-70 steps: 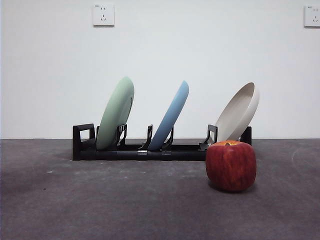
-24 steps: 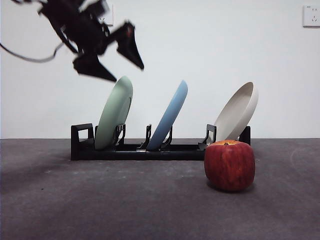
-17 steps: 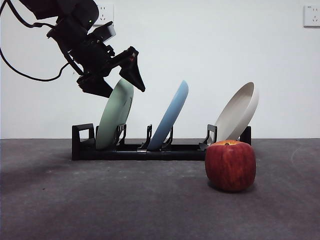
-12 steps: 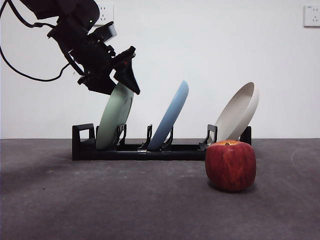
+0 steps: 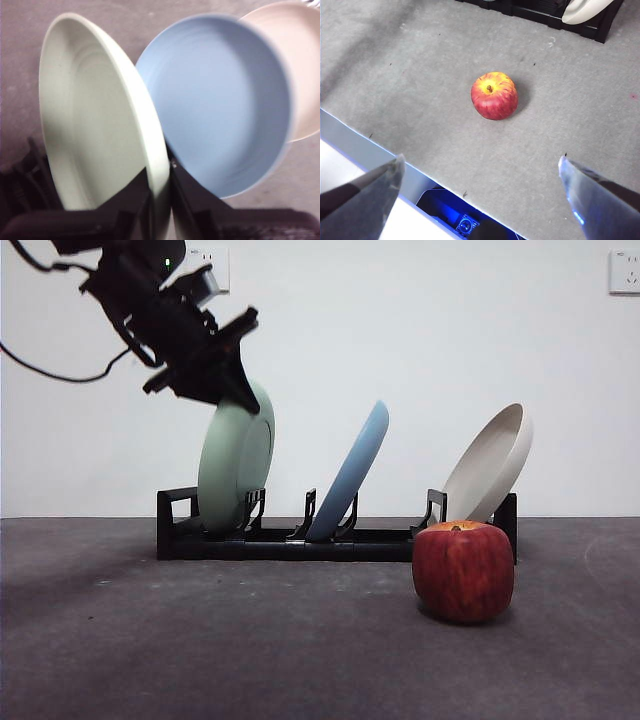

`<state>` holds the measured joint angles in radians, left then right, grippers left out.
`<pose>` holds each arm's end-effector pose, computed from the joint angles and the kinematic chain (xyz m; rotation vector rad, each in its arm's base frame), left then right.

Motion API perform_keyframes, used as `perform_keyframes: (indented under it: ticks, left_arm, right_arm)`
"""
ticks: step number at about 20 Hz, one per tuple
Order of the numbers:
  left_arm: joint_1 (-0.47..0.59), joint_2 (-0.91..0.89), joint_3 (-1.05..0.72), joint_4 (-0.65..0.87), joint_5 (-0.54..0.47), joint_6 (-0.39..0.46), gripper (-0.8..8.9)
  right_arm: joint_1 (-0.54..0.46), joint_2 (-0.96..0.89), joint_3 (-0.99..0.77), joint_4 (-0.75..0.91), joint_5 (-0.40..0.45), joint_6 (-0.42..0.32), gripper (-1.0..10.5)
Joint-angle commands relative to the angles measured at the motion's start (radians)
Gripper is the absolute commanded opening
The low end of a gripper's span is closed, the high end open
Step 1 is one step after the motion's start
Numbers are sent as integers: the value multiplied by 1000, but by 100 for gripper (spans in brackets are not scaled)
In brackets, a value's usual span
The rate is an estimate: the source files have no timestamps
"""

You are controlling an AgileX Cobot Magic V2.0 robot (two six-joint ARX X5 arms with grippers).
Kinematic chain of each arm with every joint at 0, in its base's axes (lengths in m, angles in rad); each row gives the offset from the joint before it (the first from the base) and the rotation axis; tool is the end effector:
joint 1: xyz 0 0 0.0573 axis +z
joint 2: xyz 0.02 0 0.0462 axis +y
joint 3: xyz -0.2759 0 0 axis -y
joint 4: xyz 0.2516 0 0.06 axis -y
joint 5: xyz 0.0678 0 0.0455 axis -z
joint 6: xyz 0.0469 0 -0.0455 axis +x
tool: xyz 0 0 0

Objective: Take the green plate from the plate rack,put the plate on the table,take the apple from the table,put the apple in the plate

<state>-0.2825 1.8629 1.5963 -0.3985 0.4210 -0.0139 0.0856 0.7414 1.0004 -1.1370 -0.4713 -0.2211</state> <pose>0.4220 -0.1425 0.2911 -0.0598 0.6817 -0.6723 0.1121 0.0310 0.3279 -0.0314 0.8086 0.6126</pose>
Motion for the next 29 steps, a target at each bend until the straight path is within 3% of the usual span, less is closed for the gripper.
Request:
perform_keyframes:
  ticks: [1, 6, 10, 14, 20, 24, 29]
  left_arm:
    - [-6, -21, 64, -29, 31, 10, -9]
    - [-6, -29, 214, -200, 29, 26, -8]
    - [-40, -137, 240, -363, 15, 154, -8]
    - [-172, -297, 240, -551, -223, 315, -6]
    - [-517, -376, 212, -694, -550, 357, -5]
    - [-674, -376, -10, -632, -717, 326, -5]
    - [-772, -376, -382, -314, -824, 333, -5]
  right_arm:
    - [3, -1, 2, 3, -2, 3, 658]
    - [3, -1, 2, 3, -2, 3, 658]
    - [3, -1, 2, 3, -1, 3, 658]
    - [3, -1, 2, 4, -1, 3, 658]
    - [3, -1, 2, 5, -1, 3, 658]
    - [3, -2, 2, 5, -2, 3, 658]
    - [3, -2, 2, 5, -2, 4, 658]
